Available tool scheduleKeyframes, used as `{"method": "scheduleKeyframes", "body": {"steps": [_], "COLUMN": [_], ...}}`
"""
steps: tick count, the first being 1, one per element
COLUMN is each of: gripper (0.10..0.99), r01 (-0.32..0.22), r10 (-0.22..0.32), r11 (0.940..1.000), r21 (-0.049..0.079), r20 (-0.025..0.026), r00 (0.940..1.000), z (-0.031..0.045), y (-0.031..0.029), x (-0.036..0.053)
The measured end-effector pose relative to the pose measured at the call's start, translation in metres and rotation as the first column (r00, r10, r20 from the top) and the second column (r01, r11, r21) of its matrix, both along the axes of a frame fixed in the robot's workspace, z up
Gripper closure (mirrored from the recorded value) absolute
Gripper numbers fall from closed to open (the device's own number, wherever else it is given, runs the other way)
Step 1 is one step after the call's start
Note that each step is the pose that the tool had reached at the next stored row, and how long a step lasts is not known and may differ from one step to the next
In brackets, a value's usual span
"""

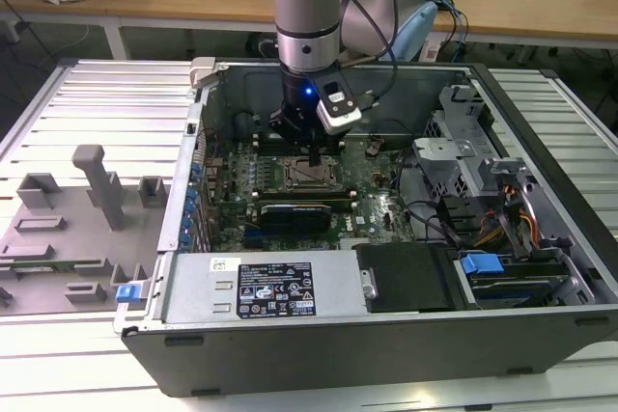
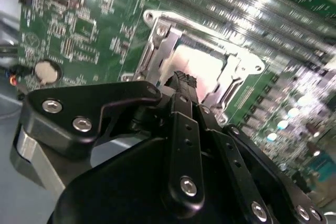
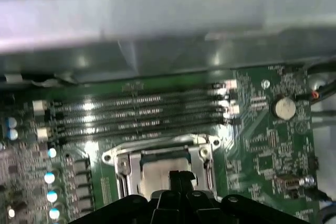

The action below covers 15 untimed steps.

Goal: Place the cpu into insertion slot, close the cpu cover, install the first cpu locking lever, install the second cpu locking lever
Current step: 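Install the first cpu locking lever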

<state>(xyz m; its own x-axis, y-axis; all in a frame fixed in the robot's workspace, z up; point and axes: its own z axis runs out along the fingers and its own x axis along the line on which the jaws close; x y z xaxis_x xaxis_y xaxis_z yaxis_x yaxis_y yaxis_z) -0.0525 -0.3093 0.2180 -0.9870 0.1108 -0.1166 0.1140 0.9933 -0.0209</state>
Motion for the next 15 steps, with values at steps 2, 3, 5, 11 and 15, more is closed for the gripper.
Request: {"method": "scheduleKeyframes", "body": {"steps": [2, 3, 5, 11, 15], "gripper": [0.98, 0.98, 0.98, 0.98, 0.98], "r01": [0.0, 0.0, 0.0, -0.007, -0.098], "r10": [0.0, 0.0, 0.0, 0.006, 0.097], "r11": [0.9999, 0.9999, 0.9999, 0.9999, 0.9951], "r21": [-0.012, -0.013, -0.012, -0.012, -0.012], "r20": [-0.0057, -0.009, -0.0242, -0.0368, -0.0368], "r00": [1.0, 1.0, 0.9997, 0.9993, 0.9946], "z": [-0.0004, -0.0006, -0.0013, -0.0016, -0.0018], "y": [-0.001, -0.0016, -0.0032, -0.0046, -0.0047], "x": [0.0, 0.0, 0.0, -0.0001, -0.0003]}}
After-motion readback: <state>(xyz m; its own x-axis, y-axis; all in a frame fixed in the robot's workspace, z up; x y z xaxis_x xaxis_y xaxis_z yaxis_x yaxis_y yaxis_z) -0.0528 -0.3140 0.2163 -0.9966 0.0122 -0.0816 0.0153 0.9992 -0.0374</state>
